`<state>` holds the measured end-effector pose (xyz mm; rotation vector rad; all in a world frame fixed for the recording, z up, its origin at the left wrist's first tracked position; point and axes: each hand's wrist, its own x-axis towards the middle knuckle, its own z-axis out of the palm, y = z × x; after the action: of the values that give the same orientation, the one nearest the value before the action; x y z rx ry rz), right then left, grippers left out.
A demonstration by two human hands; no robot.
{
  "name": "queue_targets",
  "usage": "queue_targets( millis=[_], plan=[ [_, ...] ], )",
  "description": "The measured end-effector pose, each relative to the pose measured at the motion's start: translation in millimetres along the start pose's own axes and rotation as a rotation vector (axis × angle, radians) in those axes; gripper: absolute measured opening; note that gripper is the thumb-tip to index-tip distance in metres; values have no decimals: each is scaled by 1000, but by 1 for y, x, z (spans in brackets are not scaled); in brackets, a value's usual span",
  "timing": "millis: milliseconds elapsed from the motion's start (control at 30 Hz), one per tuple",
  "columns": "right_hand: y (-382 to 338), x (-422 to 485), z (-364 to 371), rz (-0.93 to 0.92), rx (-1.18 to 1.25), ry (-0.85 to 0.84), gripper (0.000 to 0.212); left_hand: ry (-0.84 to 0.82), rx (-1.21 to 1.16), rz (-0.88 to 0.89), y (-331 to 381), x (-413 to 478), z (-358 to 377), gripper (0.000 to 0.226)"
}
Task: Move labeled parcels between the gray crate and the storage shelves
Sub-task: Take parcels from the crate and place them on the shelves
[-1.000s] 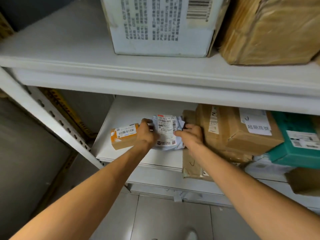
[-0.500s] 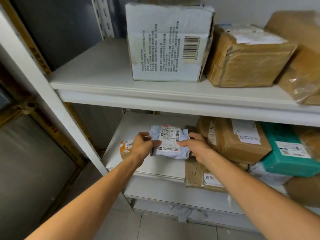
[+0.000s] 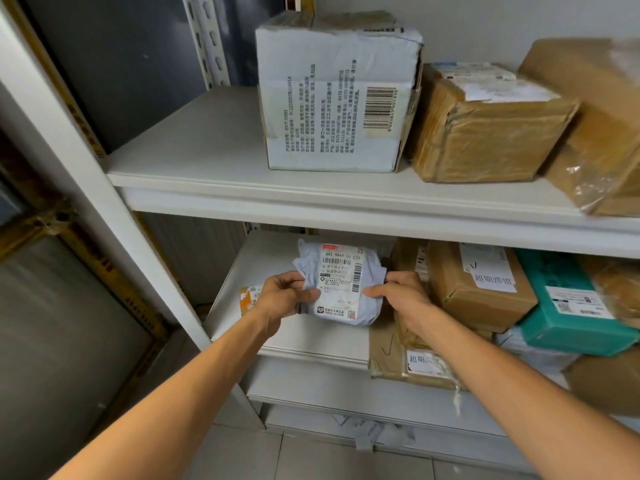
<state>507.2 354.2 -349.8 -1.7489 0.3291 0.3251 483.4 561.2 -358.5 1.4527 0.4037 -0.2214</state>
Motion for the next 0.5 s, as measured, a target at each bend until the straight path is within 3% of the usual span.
queue_targets(
  millis=[133,233,300,400,500],
  plan=[
    [1,-3,0,-127,-59,25,13,27,51,43,-1,-1,-4,12],
    [-2,-10,2,-175,-145,-34,12,-8,148,31,2,-6,-7,18],
    [-4,-12,1,-123,-111,-82,14,-7,159,6,3,-8,-9,17],
    [-6,-11,0,-33,49,-117,24,25,-38,-52,5,-9,-10,18],
    [-5,-9,1,27,157,-90,30,36,-72,-9,2,-7,-12,21]
  ],
)
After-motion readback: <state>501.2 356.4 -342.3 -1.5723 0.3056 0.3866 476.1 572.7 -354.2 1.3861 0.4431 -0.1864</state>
